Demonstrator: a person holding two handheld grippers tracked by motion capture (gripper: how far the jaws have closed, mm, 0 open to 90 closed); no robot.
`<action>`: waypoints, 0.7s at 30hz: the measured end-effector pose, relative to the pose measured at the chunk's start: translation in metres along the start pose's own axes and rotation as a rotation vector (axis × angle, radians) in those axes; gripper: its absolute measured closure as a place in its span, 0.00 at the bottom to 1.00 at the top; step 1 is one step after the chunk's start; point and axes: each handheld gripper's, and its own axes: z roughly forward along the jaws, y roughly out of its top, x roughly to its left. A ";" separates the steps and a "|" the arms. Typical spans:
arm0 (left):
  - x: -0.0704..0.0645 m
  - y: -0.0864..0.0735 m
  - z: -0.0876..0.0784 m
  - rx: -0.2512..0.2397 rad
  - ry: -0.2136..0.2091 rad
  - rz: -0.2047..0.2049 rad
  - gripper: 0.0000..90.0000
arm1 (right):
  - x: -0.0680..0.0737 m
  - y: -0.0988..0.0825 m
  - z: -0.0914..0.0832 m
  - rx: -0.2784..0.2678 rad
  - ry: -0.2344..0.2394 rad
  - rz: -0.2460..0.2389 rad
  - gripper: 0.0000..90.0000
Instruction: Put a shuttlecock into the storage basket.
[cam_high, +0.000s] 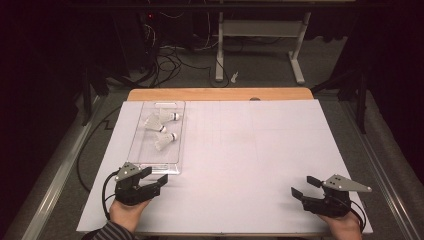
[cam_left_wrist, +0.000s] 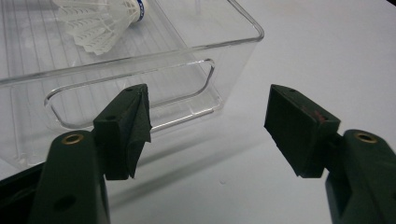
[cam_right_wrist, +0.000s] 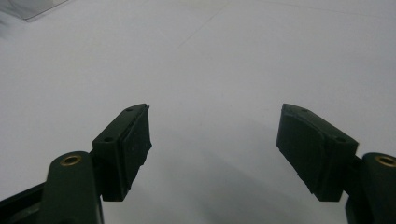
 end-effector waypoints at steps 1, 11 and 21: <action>0.000 0.000 0.000 0.000 0.000 0.001 0.35 | 0.000 0.000 0.000 0.000 0.000 0.000 0.29; -0.001 -0.003 0.002 0.014 -0.001 -0.001 0.34 | 0.000 0.000 0.000 -0.002 -0.001 0.000 0.29; -0.001 -0.005 0.001 0.024 -0.006 -0.007 0.34 | 0.000 0.000 -0.001 -0.003 0.000 0.000 0.29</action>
